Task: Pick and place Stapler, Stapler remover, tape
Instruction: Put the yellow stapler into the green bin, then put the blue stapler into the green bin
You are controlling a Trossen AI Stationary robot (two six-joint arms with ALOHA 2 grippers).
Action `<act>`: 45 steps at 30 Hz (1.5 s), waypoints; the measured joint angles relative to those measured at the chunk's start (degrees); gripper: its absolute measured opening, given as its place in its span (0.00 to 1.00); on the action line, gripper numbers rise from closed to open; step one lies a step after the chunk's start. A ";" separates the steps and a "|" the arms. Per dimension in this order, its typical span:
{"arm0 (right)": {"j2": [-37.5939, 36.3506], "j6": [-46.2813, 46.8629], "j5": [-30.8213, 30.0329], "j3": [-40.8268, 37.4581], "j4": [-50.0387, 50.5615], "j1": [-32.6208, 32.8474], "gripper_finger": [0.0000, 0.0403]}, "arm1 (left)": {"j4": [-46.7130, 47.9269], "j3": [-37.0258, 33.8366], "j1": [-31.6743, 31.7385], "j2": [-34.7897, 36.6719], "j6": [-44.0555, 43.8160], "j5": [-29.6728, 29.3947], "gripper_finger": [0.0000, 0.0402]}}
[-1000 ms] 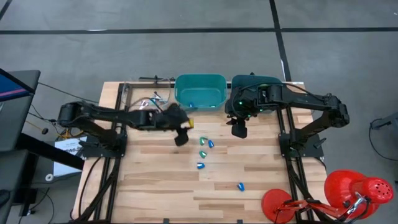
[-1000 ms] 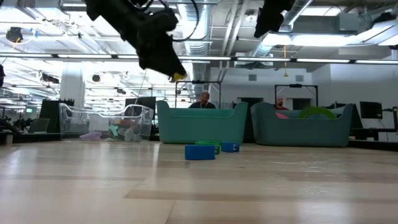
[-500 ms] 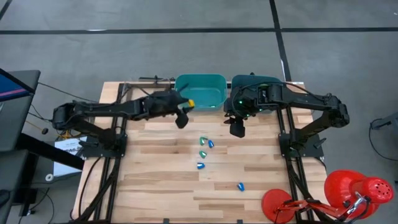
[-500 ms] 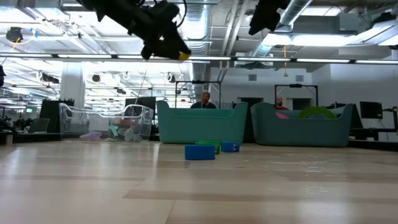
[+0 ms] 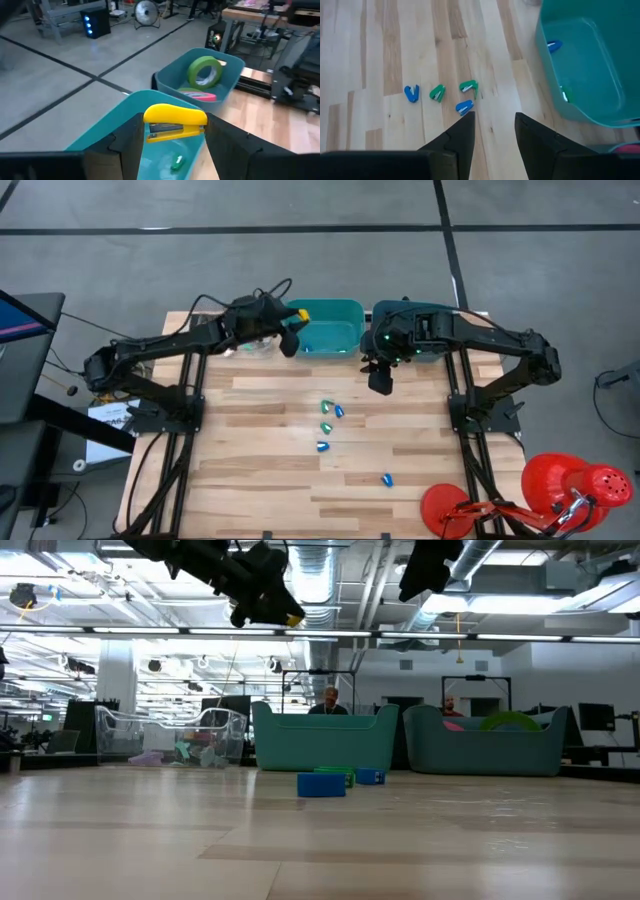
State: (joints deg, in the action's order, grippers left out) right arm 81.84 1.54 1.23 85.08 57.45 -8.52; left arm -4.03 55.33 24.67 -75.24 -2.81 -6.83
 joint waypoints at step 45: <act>0.00 -0.02 0.00 0.00 -5.79 -6.70 0.33 | -3.72 -0.09 4.12 -16.85 0.00 3.89 0.72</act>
State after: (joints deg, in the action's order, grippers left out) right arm 81.84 1.52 1.23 85.08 51.66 -15.22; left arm -7.76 55.24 28.79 -92.09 -2.81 -2.94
